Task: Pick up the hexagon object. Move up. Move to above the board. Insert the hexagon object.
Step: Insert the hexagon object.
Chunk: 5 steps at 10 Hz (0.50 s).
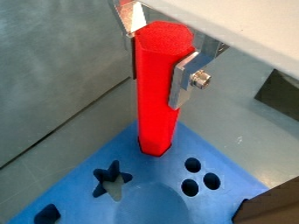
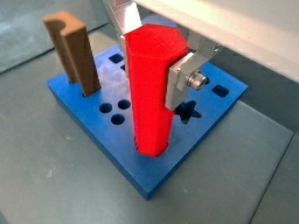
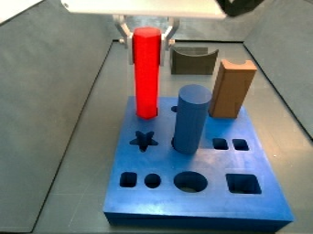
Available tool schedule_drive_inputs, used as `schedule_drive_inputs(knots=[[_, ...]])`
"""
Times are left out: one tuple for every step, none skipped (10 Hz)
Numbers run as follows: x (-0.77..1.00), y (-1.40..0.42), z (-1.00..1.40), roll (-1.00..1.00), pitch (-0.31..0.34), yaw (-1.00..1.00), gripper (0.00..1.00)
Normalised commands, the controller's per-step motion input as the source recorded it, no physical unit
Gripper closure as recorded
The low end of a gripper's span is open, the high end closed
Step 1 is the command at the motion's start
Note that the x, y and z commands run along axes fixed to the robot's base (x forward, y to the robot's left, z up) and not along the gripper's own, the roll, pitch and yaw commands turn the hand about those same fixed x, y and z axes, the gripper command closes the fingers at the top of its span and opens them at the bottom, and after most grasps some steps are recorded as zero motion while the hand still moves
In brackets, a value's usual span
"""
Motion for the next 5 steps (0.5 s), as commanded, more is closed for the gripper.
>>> schedule_drive_inputs(knots=[[0.0,0.03,-0.83,0.0,-0.166,0.08,1.0],[0.0,0.0,-0.97,0.05,-0.137,0.05,1.0],[0.05,0.0,-0.98,0.06,-0.1,0.05,1.0],[0.11,0.0,-1.0,0.06,-0.073,0.03,1.0],[0.07,-0.03,-1.0,0.13,-0.044,0.05,1.0]])
